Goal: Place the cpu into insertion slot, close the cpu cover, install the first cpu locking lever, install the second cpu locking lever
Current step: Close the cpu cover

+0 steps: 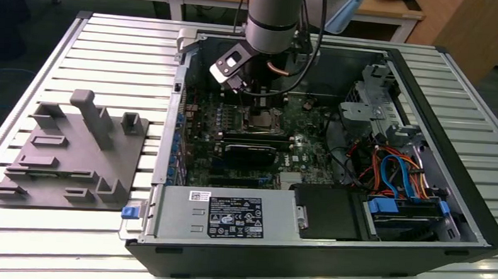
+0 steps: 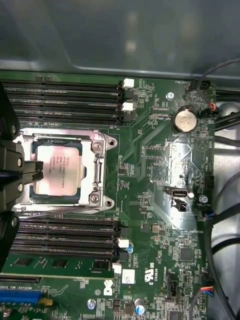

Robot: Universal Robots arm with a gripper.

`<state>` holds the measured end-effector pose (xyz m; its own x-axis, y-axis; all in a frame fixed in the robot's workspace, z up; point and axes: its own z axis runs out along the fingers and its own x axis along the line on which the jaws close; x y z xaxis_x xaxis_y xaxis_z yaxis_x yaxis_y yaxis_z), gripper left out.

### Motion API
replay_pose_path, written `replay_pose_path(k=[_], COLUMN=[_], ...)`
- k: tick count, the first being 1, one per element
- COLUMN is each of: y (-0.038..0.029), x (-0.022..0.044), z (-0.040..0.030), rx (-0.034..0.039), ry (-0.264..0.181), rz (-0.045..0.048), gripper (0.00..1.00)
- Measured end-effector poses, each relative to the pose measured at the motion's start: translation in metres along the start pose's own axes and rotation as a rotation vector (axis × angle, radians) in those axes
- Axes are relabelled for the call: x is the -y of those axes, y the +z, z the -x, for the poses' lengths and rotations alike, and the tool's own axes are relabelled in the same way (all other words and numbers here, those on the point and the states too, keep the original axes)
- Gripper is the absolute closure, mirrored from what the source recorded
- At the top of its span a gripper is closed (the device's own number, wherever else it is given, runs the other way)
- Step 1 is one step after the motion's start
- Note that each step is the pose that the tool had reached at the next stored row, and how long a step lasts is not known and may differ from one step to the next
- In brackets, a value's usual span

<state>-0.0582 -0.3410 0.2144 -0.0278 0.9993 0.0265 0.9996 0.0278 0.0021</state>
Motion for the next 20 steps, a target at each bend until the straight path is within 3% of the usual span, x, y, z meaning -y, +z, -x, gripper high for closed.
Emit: replay_pose_path(k=[9, 16, 20], y=[0.0020, 0.0124, 0.0126], x=[0.0006, 0.0025, 0.0030], z=[0.0000, 0.0003, 0.0003], rx=[-0.0001, -0.0001, 0.0003], ry=[0.000, 0.000, 0.000], rz=[0.0000, -0.0001, -0.0003], gripper=[0.90, 0.90, 0.90])
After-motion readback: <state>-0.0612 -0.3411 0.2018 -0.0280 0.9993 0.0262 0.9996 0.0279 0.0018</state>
